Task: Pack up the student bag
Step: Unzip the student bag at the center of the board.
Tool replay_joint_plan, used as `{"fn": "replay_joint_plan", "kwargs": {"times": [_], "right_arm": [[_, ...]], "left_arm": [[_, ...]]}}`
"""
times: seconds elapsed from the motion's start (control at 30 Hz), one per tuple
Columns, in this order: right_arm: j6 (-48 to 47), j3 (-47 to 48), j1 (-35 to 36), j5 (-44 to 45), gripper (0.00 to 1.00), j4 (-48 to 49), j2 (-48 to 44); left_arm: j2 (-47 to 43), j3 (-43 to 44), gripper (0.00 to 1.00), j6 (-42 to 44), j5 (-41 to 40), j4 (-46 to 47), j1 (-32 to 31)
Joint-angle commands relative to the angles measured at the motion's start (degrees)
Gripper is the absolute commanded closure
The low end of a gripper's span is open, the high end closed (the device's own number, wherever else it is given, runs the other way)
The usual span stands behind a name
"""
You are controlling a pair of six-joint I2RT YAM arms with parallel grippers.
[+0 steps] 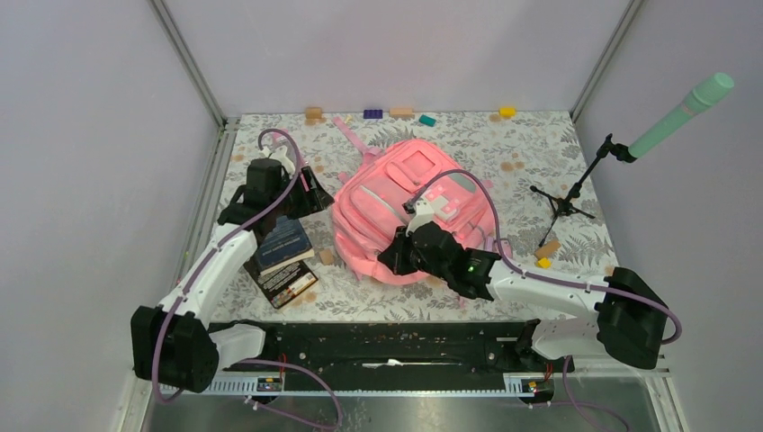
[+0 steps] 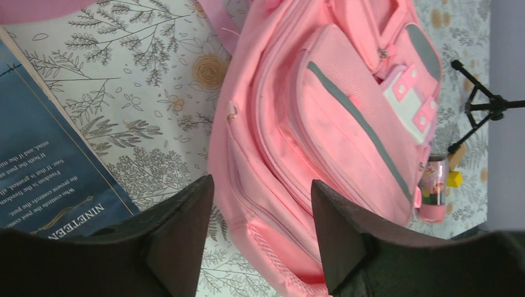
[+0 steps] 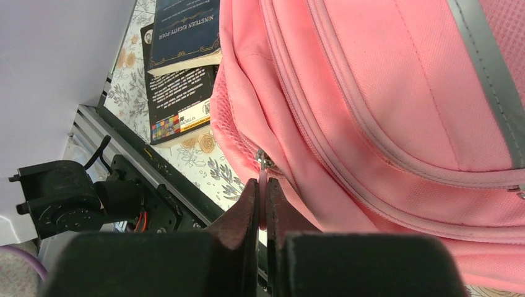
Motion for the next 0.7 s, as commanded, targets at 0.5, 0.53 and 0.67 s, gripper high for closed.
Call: {"fn": "replay_joint_plan", "kwargs": {"times": [0.5,0.53,0.67], "right_arm": [[-1.4,-1.7,-0.6,3.4,1.0,2.1,-4.8],[-1.4,-1.6,-0.6,3.4,1.0,2.1,-4.7],[-1.0,-1.8,-0.6,4.3,1.0,1.9,-4.5]], "left_arm": [[15.6,2.3,0.5,-2.1,9.0,11.0,0.8],[16.1,2.2,0.5,-2.5,9.8,11.6,0.8],[17.9,1.5,0.52,-3.0,11.4,12.1,0.3]]}}
